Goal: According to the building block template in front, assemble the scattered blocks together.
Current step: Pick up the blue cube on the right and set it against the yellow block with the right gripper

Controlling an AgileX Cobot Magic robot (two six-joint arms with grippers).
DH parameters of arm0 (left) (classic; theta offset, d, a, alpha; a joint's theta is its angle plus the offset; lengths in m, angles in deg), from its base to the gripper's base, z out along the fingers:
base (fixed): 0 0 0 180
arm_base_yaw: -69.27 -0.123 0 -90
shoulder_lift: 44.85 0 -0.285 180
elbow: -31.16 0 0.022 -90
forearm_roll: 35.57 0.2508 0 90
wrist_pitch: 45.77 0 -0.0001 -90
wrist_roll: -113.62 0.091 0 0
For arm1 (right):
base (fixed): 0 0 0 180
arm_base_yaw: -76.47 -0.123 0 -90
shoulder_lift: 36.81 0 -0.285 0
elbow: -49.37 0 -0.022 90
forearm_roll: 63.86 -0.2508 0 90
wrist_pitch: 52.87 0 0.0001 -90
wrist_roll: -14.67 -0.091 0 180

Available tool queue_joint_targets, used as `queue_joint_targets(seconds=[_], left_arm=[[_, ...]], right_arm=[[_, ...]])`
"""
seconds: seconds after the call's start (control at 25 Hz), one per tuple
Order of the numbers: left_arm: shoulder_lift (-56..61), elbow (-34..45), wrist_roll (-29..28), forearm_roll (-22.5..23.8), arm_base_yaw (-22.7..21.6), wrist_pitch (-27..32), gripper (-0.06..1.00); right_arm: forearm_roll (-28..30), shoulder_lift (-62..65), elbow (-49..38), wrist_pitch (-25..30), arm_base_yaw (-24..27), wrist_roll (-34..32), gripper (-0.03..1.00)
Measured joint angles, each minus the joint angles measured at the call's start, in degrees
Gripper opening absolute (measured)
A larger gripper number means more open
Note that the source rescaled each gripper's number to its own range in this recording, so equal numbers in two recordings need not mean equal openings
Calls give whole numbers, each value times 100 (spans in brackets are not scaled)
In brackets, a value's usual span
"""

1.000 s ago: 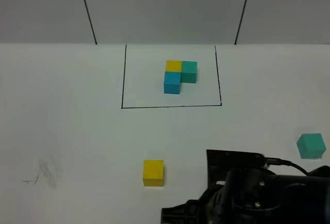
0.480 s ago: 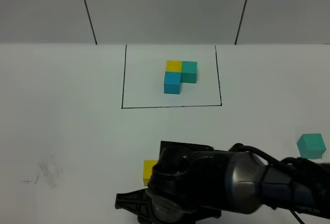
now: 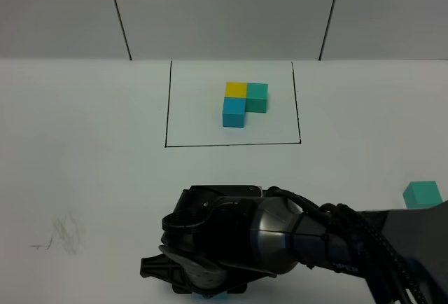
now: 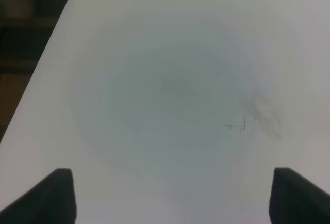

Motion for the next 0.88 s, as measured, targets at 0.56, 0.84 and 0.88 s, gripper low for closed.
queue_joint_targets(seconds=[0.56, 0.84, 0.88], left_arm=[[0, 0, 10, 34, 0, 0, 67], [0, 0, 5, 38, 0, 0, 67], [0, 0, 5, 38, 0, 0, 67]], right_arm=[[279, -524, 568, 465, -14, -31, 22], [284, -542, 568, 267, -19, -43, 22], [310, -542, 568, 232, -19, -43, 22]])
